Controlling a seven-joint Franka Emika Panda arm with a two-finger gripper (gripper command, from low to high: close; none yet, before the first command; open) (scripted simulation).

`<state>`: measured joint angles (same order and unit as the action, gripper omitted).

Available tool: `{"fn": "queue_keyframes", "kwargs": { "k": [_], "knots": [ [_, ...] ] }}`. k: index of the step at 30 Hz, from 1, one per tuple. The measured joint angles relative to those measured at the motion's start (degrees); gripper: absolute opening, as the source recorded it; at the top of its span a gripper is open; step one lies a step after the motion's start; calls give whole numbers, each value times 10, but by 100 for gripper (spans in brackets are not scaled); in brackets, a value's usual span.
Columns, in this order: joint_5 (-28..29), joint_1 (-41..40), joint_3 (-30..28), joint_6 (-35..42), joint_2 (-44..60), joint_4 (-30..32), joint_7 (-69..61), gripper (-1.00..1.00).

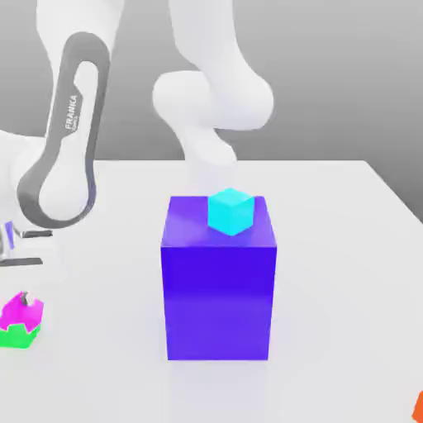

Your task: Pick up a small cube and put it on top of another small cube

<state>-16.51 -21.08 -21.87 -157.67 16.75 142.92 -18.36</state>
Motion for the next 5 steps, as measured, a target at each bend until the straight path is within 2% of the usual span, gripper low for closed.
{"fn": "queue_keyframes", "kwargs": {
  "k": [2, 5],
  "knots": [
    [3, 1, -1, 1, -2, 0, 2, 100],
    [57, 18, -28, 41, -53, 5, 41, 100]
  ]
}}
